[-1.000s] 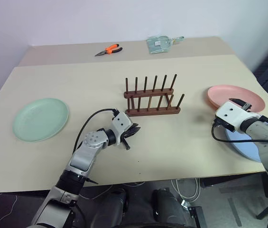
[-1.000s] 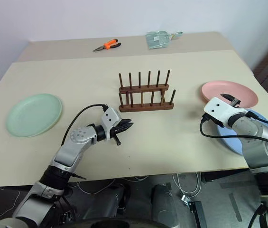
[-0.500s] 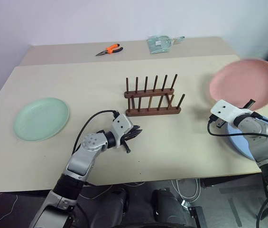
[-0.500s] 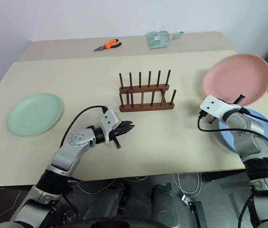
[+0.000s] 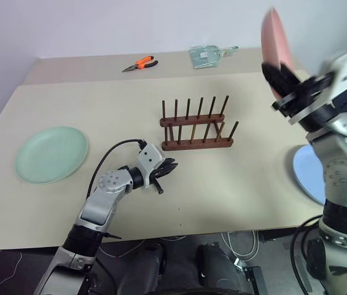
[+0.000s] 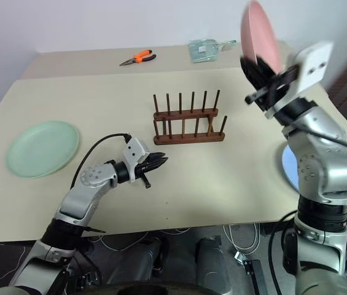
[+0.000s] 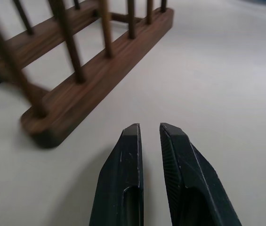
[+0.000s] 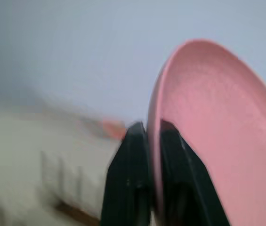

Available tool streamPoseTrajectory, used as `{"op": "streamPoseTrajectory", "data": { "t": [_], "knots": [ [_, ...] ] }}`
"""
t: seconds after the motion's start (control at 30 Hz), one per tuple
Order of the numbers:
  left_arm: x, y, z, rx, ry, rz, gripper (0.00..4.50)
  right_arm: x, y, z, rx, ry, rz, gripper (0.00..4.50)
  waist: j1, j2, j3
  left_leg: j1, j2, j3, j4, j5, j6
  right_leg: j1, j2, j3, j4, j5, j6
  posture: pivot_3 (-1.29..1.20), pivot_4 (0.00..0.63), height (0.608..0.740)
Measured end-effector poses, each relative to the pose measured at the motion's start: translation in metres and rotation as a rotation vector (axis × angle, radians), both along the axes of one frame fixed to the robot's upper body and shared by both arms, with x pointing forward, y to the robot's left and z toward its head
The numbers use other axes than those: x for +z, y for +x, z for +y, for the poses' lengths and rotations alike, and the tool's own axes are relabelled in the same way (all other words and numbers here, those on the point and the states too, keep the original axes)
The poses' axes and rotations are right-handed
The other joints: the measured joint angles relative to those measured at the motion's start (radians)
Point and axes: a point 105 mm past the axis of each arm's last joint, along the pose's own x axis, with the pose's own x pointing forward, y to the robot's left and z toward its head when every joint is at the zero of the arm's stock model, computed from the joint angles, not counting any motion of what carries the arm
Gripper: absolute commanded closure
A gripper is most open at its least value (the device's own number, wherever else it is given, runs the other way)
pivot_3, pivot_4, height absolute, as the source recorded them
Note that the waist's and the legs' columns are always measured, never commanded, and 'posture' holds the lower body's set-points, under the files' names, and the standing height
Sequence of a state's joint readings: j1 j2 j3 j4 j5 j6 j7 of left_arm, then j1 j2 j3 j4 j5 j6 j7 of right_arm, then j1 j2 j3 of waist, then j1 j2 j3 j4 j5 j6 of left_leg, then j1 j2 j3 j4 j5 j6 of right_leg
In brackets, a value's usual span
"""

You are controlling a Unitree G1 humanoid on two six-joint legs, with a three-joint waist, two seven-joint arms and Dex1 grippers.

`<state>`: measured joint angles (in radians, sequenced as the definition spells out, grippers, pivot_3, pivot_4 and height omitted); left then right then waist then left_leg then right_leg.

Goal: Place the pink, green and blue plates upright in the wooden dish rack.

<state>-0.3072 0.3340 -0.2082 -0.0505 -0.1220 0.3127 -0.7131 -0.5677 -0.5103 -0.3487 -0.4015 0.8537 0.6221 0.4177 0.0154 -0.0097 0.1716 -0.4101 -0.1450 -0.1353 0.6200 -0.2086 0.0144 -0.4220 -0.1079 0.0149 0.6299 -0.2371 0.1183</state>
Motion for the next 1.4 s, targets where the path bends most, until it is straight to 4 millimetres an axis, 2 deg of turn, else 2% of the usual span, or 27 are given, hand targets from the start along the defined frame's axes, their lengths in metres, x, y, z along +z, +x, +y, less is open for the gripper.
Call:
{"op": "streamPoseTrajectory", "data": {
  "t": [0.1, 0.23, 0.53, 0.7, 0.73, 0.8, 0.97, 1.07, 1.2, 1.3, 1.33, 1.37, 1.4],
  "knots": [
    [0.001, 0.0, 0.0, 0.003, -0.014, 0.001, 3.88, -0.004, -0.004, 0.023, 0.18, 0.157, 0.119, 4.48, -0.003, 0.0, 0.0, 0.0, 0.0, 0.0, 0.0, 0.0, 0.0, -0.001, -0.001, 0.0, 0.0, 0.0, 0.0, 0.0, 0.15, 0.72],
    [0.004, -0.001, -0.004, -0.005, -0.042, 0.002, 3.88, -0.01, -0.001, 0.037, 0.251, 0.261, 0.22, 4.48, -0.003, 0.001, 0.0, -0.001, 0.0, 0.001, -0.002, 0.0, 0.0, -0.003, -0.001, 0.0, 0.0, 0.0, 0.0, 0.0, 0.15, 0.72],
    [0.021, -0.018, -0.009, -0.077, -0.148, -0.015, 3.88, -0.031, 0.028, 0.025, 0.183, 0.37, 0.358, 4.48, -0.005, 0.001, 0.0, -0.001, 0.0, 0.002, -0.003, 0.0, 0.0, -0.004, -0.001, 0.001, 0.001, 0.0, 0.0, 0.0, 0.15, 0.72],
    [0.022, -0.019, -0.008, -0.084, -0.15, -0.015, 3.88, -0.038, 0.039, 0.013, 0.137, 0.459, 0.396, 4.48, -0.005, 0.001, 0.0, -0.001, 0.0, 0.002, -0.003, 0.0, 0.0, -0.004, -0.001, 0.001, 0.001, 0.0, 0.0, 0.0, 0.15, 0.72],
    [0.022, -0.019, -0.008, -0.084, -0.15, -0.014, 3.88, -0.039, 0.042, 0.01, 0.127, 0.476, 0.403, 3.77, -0.005, 0.001, 0.0, -0.001, 0.0, 0.002, -0.003, 0.0, 0.0, -0.004, -0.001, 0.001, 0.001, 0.0, 0.0, 0.0, 0.15, 0.72],
    [0.022, -0.019, -0.008, -0.086, -0.148, -0.014, 3.88, -0.041, 0.044, 0.006, 0.115, 0.494, 0.411, 3.01, -0.005, 0.001, 0.0, -0.001, 0.0, 0.002, -0.003, 0.0, 0.0, -0.004, -0.001, 0.001, 0.001, 0.0, 0.0, 0.0, 0.15, 0.72],
    [0.021, -0.02, -0.009, -0.093, -0.142, -0.011, 3.88, -0.041, 0.047, -0.001, 0.063, 0.474, 0.397, 0.49, -0.005, 0.001, 0.0, -0.001, 0.0, 0.002, -0.003, 0.0, 0.0, -0.004, -0.001, 0.001, 0.001, 0.0, 0.0, 0.0, 0.15, 0.72],
    [0.021, -0.02, -0.009, -0.096, -0.138, -0.009, 3.88, -0.035, 0.047, -0.017, -0.052, 0.368, 0.334, 0.49, -0.002, 0.002, 0.0, -0.001, -0.001, 0.002, -0.003, 0.0, 0.0, -0.004, -0.001, 0.001, 0.0, 0.0, 0.0, 0.0, 0.15, 0.72],
    [0.017, -0.022, -0.008, -0.095, -0.13, 0.001, 3.88, -0.019, 0.025, -0.039, -0.166, 0.143, 0.193, 0.49, -0.002, 0.001, 0.0, -0.001, -0.001, 0.002, -0.004, 0.0, 0.001, -0.004, -0.002, 0.0, 0.0, 0.0, 0.0, 0.0, 0.15, 0.72],
    [0.017, -0.023, -0.009, -0.101, -0.123, 0.002, 3.88, -0.029, 0.012, -0.052, -0.195, 0.06, 0.195, 0.49, -0.004, 0.001, 0.0, -0.001, -0.001, 0.003, -0.004, 0.0, 0.001, -0.004, -0.003, 0.0, 0.0, 0.0, 0.0, 0.0, 0.15, 0.72],
    [0.016, -0.023, -0.009, -0.101, -0.12, -0.001, 3.88, -0.036, 0.008, -0.055, -0.204, 0.013, 0.213, 0.24, -0.003, 0.002, 0.0, -0.001, -0.001, 0.003, -0.004, 0.0, 0.001, -0.004, -0.003, 0.0, 0.0, 0.0, 0.0, 0.0, 0.15, 0.72],
    [0.016, -0.022, -0.008, -0.094, -0.117, -0.003, 3.88, -0.044, 0.003, -0.056, -0.201, -0.035, 0.235, 0.24, -0.003, 0.002, 0.0, -0.001, -0.001, 0.003, -0.004, 0.0, 0.001, -0.004, -0.003, 0.0, 0.0, 0.0, 0.0, 0.0, 0.15, 0.72],
    [0.016, -0.021, -0.006, -0.078, -0.122, -0.005, 3.63, -0.054, -0.003, -0.055, -0.19, -0.103, 0.263, 0.09, -0.003, 0.002, 0.0, -0.001, -0.001, 0.003, -0.004, 0.0, 0.001, -0.004, -0.003, 0.0, 0.0, -0.001, -0.001, 0.0, 0.15, 0.72]
  ]
}}
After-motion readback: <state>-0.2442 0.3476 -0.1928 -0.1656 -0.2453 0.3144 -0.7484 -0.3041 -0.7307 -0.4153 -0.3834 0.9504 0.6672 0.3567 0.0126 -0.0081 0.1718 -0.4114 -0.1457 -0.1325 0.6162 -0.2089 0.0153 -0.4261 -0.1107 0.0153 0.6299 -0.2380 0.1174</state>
